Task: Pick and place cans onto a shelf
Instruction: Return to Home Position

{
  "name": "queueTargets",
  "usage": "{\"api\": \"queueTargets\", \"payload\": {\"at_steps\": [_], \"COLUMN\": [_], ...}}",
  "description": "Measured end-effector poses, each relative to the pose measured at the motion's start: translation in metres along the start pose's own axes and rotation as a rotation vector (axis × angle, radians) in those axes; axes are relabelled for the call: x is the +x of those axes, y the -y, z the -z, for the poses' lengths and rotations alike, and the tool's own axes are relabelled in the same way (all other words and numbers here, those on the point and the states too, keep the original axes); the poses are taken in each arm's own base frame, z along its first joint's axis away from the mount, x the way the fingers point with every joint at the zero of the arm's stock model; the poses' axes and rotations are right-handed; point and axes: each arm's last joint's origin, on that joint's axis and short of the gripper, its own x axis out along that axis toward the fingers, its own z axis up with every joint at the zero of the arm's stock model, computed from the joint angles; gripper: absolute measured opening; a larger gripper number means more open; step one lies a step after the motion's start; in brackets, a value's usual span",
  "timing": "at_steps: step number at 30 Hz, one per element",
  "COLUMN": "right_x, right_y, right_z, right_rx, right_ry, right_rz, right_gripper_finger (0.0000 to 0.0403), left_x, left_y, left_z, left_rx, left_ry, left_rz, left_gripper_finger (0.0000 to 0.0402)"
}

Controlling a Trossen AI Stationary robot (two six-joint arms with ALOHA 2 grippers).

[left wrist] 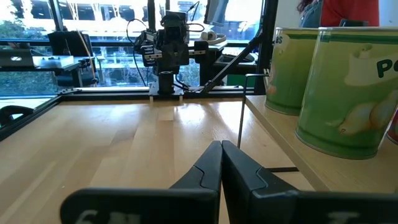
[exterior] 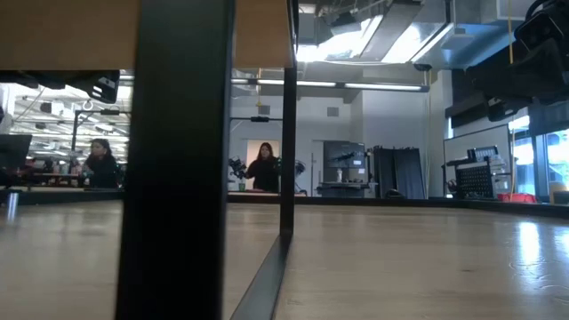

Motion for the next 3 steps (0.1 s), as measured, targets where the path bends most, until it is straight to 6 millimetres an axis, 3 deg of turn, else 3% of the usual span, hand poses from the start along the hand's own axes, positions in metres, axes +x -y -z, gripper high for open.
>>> {"api": "queueTargets", "payload": {"at_steps": [3], "right_x": [0.0000], "right_y": [0.0000], "right_z": [0.0000], "right_rx": [0.000], "right_ry": [0.000], "right_rz": [0.000], "right_gripper_finger": [0.0013], "left_x": [0.0000], "left_y": [0.0000], "left_z": [0.0000], "left_rx": [0.000], "left_ry": [0.000], "left_rz": [0.000], "left_gripper_finger": [0.0000]}}
